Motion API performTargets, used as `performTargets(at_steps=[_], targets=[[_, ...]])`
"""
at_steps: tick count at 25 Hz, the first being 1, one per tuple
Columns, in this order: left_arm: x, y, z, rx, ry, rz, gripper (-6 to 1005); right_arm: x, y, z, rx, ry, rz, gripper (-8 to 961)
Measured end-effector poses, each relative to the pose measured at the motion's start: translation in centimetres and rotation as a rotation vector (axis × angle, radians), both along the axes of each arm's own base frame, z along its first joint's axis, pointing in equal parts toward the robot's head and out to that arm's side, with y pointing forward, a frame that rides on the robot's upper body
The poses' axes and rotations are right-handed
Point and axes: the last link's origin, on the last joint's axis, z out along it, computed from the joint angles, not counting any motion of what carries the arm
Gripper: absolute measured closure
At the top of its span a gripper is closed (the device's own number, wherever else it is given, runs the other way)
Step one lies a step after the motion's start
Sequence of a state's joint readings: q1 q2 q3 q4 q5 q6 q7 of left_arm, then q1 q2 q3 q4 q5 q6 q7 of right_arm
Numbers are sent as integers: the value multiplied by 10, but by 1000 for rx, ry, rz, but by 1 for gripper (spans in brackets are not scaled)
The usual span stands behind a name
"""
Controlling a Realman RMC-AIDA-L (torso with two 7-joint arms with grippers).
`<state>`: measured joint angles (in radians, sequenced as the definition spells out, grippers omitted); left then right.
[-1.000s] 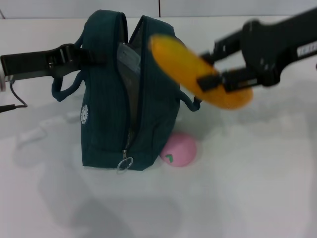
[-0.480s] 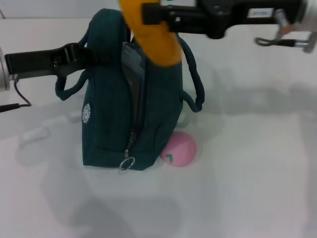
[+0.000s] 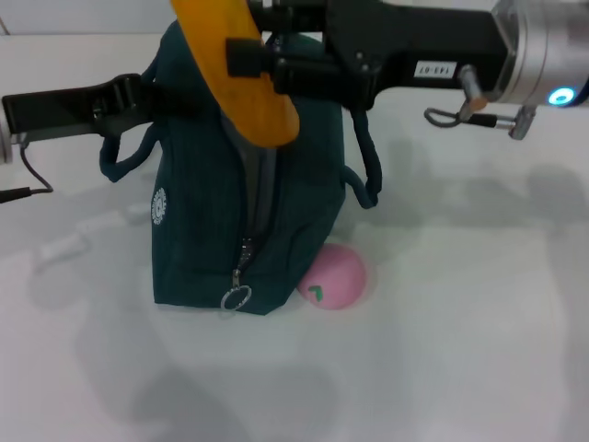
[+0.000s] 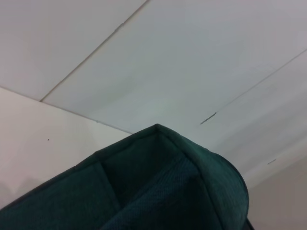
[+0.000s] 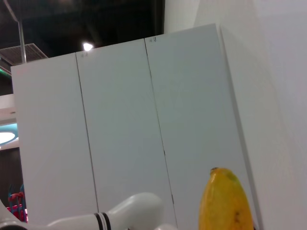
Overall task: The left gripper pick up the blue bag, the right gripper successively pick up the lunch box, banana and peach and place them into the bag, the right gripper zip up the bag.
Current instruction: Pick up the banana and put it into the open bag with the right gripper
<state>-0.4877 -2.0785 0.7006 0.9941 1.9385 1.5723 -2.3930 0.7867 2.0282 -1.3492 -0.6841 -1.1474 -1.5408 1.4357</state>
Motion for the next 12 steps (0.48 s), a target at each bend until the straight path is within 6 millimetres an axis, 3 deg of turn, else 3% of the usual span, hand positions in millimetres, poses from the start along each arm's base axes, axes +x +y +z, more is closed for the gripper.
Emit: performTargets(at_steps=[12], targets=[[-2,-1,2,5,-6,5,962,33,-2,-20,17,-42,-70,514]])
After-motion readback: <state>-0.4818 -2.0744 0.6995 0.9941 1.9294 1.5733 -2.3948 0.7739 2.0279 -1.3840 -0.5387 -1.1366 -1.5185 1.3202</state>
